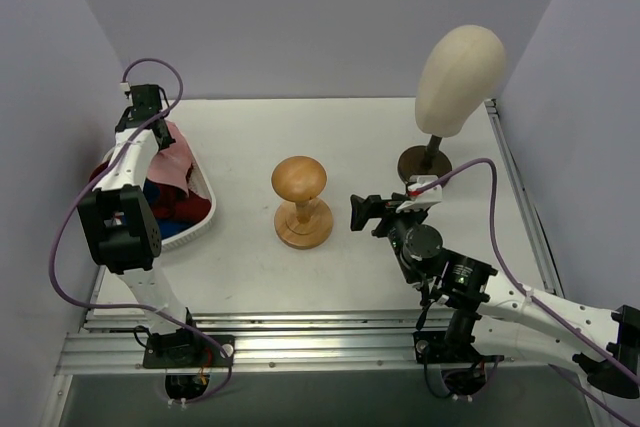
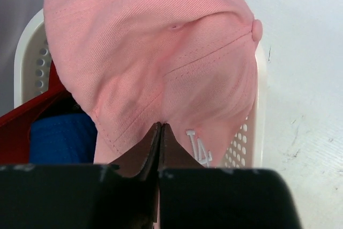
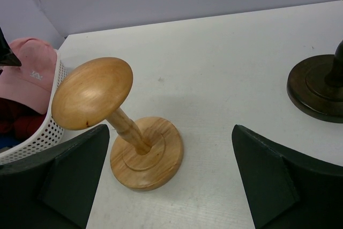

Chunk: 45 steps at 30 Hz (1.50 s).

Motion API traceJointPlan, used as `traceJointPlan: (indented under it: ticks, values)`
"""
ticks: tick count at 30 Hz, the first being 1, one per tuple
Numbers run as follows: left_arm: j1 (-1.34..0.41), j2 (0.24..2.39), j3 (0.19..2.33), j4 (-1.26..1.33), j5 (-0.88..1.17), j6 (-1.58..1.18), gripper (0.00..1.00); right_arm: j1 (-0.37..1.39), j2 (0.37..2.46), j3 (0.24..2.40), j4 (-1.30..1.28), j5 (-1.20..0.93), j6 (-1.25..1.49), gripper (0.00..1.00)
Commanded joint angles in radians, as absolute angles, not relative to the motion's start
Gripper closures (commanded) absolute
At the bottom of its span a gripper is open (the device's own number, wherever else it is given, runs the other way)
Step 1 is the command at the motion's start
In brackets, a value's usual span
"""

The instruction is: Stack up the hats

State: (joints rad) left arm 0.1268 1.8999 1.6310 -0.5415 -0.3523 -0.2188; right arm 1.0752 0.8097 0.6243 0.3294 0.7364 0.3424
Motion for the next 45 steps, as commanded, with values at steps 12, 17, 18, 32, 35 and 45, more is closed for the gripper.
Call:
traceJointPlan:
  ticks: [12, 17, 18, 32, 35, 45]
  values:
    - [0.123, 1.761, 1.646, -0.511, -0.324, -0.189, 0.98, 1.078, 0.825, 0.664, 0.345, 0.742, 0.341, 0.06]
    - [0.121, 1.741, 1.600, -0.474, -0.345, -0.210, 0.98, 1.078, 0.834, 0.666, 0.347, 0.742, 0.339, 0.06]
    - [0.120, 1.738, 1.601, -0.477, -0.347, -0.212, 0.98, 1.078, 0.838, 0.666, 0.345, 0.742, 0.339, 0.06]
    - [0.120, 1.553, 1.628, -0.526, -0.374, -0.330, 0.98, 1.078, 0.813, 0.669, 0.342, 0.732, 0.337, 0.06]
    - [0.120, 1.487, 1.583, -0.515, -0.345, -0.347, 0.98, 1.078, 0.821, 0.670, 0.342, 0.727, 0.337, 0.06]
    - [0.118, 1.301, 1.500, -0.486, -0.043, -0.420, 0.98, 1.077, 0.810, 0.797, 0.276, 0.517, 0.287, 0.07]
